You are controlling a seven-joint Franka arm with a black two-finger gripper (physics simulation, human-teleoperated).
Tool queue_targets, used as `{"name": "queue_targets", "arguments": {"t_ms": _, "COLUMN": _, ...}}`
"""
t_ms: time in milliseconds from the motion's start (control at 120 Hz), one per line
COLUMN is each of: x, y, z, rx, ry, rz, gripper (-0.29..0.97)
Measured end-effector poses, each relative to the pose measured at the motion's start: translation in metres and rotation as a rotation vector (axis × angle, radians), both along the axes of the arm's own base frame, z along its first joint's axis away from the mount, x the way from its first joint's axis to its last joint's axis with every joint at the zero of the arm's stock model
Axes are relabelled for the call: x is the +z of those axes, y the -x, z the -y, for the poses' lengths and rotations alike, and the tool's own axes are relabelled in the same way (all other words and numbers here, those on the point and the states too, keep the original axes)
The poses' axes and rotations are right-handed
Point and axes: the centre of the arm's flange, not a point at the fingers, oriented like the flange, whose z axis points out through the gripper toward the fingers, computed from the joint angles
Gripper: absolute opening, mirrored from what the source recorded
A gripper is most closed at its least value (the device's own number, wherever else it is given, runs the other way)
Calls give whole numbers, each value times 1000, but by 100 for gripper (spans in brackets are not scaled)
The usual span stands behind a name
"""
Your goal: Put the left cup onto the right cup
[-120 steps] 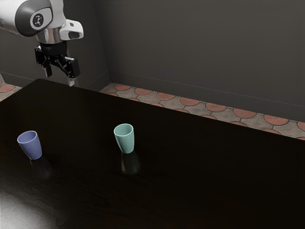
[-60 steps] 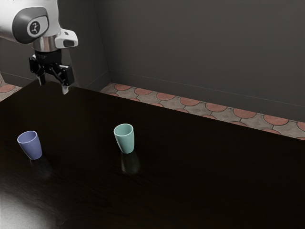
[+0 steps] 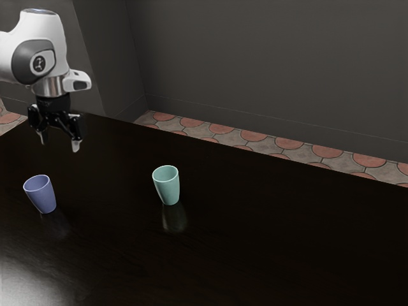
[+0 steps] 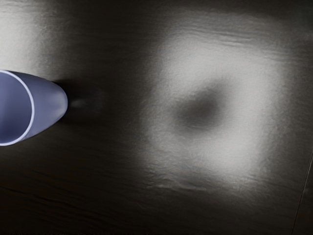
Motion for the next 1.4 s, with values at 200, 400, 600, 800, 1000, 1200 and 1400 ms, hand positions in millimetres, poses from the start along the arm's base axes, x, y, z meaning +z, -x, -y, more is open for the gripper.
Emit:
{"name": "queue_targets", "arguments": {"t_ms": 200, "x": -27, "y": 11, "z": -14, "rx": 49, "ry": 44, "rz": -22, "gripper": 68}}
{"name": "queue_targets", "arguments": {"t_ms": 400, "x": -48, "y": 23, "z": -38, "rx": 118, "ry": 81, "rz": -32, "gripper": 68}}
{"name": "queue_targets", "arguments": {"t_ms": 600, "x": -62, "y": 33, "z": -56, "rx": 165, "ry": 103, "rz": -28, "gripper": 68}}
{"name": "queue_targets", "arguments": {"t_ms": 800, "x": -74, "y": 40, "z": -67, "rx": 189, "ry": 113, "rz": -39, "gripper": 68}}
{"name": "queue_targets", "arguments": {"t_ms": 1000, "x": -86, "y": 42, "z": -79, "rx": 201, "ry": 118, "rz": -51, "gripper": 68}}
{"name": "queue_targets", "arguments": {"t_ms": 1200, "x": -103, "y": 40, "z": -94, "rx": 196, "ry": 125, "rz": -58, "gripper": 68}}
{"name": "queue_targets", "arguments": {"t_ms": 1400, "x": -117, "y": 37, "z": -109, "rx": 183, "ry": 125, "rz": -45, "gripper": 68}}
